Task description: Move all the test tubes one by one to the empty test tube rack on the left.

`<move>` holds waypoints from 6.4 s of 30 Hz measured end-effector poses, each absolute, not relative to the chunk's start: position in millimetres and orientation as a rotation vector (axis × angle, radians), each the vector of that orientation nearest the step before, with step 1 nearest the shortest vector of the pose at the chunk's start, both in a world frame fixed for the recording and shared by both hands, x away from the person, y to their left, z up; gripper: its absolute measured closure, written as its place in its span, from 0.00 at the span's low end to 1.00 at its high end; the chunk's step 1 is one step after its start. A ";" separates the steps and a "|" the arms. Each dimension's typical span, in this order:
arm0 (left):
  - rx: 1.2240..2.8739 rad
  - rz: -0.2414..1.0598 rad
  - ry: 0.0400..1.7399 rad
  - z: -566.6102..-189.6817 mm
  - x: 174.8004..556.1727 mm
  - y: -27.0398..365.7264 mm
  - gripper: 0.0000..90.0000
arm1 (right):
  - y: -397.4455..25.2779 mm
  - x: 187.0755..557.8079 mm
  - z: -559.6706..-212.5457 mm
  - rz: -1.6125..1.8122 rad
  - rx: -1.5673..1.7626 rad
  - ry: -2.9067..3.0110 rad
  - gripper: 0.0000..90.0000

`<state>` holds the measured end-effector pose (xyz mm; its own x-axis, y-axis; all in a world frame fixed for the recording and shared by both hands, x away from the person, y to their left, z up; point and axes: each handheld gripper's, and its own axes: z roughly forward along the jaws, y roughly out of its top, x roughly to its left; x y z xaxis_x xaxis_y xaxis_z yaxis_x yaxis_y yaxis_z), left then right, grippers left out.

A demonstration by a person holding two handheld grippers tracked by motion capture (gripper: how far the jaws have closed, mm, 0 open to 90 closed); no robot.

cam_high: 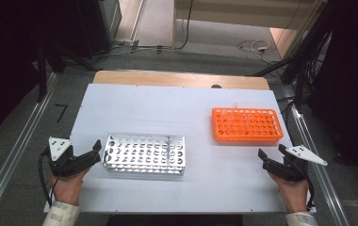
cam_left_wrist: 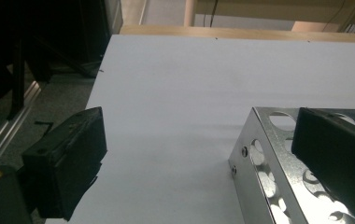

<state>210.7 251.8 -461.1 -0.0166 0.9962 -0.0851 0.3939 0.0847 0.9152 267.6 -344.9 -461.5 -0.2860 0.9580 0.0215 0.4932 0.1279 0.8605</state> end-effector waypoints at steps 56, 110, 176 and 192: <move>1.398 0.887 1.571 -466.4 214.6 254.3 0.06 | -294.0 353.4 -462.5 1.017 1.327 1.894 0.70; 1.397 0.864 1.545 -462.4 211.3 253.6 0.06 | -303.9 332.7 -432.6 1.137 1.303 1.854 0.82; 1.698 0.506 1.062 -436.3 245.2 72.5 0.28 | -181.9 278.8 -443.9 1.218 0.907 2.287 0.82; 1.772 0.433 0.895 -430.7 260.7 10.2 0.56 | -178.1 278.8 -446.9 1.203 0.893 2.313 0.82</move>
